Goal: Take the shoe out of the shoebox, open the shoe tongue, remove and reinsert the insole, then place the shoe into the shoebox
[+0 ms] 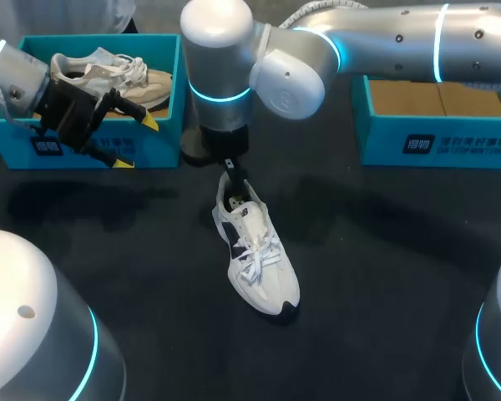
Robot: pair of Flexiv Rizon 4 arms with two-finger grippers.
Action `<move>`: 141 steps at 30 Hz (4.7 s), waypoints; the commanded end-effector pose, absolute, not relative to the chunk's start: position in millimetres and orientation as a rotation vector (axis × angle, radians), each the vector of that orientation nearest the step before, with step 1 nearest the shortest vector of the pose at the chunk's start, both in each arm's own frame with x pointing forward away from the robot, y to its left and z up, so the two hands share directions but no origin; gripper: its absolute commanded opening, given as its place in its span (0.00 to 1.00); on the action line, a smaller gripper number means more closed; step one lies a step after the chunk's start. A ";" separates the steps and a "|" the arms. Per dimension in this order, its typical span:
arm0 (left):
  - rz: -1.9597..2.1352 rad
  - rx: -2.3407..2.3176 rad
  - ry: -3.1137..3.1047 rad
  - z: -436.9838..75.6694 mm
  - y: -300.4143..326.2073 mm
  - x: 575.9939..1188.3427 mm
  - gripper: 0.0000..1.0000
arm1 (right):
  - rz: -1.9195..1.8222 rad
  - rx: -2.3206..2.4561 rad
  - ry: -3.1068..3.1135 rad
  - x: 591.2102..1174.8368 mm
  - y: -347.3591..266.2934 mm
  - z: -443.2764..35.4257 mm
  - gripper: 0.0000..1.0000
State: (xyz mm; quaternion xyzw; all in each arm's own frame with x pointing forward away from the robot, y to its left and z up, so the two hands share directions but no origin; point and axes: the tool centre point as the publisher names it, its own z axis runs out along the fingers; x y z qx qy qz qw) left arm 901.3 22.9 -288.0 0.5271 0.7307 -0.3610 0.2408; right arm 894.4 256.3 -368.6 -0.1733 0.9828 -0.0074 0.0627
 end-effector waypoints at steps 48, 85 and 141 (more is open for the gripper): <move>-0.982 1.443 2.002 -287.3 22.7 900.2 1.00 | -0.089 -0.577 3.012 889.1 254.0 -399.5 0.00; -0.982 1.443 2.002 -287.3 22.7 900.2 1.00 | -0.235 -0.310 2.918 894.9 155.8 -245.7 0.00; -0.982 1.443 2.002 -287.3 22.7 900.2 1.00 | -0.278 -0.239 2.896 999.7 -48.8 -129.0 0.00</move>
